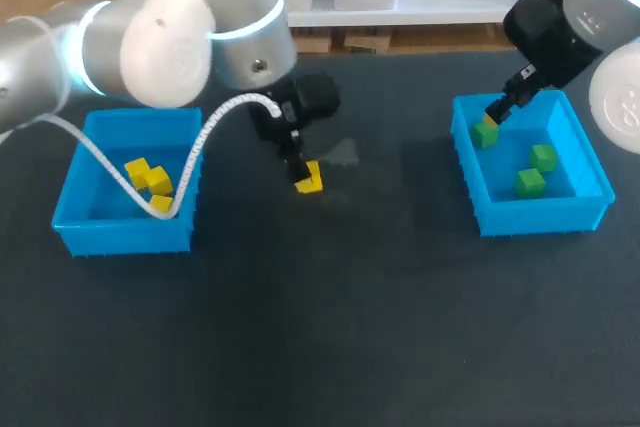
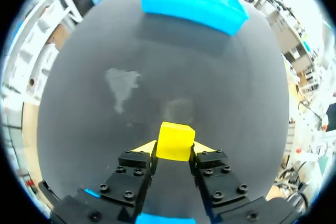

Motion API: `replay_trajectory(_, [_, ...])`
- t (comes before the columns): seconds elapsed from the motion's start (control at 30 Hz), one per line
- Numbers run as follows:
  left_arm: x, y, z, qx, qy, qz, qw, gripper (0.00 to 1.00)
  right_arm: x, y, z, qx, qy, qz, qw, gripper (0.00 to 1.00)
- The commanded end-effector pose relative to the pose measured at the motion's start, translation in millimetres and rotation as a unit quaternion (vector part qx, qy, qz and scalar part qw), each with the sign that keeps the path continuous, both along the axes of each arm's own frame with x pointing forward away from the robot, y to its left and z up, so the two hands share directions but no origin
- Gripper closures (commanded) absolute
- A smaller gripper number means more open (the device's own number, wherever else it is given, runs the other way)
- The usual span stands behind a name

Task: Put the green cubes in the right bin and the yellow cubes in the left bin.

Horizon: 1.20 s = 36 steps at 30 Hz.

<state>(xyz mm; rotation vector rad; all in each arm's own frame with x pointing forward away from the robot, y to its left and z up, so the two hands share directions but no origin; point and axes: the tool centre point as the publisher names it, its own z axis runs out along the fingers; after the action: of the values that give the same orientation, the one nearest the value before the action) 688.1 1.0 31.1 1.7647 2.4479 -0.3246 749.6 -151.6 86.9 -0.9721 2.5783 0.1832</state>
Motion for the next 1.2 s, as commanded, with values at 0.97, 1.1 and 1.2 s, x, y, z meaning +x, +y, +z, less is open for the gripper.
replay_trajectory(0.97, [-22.3,119,42.8,-0.191,-0.155,0.311,0.918,1.0,-0.3,0,0,0.001,0.0,0.0,1.0,0.0])
replay_trajectory(1.1, [-12.4,128,49.6,-0.208,-0.164,0.339,0.903,1.0,-0.3,0,0,0.001,0.0,0.0,1.0,0.0])
replay_trajectory(1.2, [-6.6,136,54.0,-0.216,-0.169,0.354,0.894,1.0,-0.3,0,0,0.001,0.0,0.0,1.0,0.0])
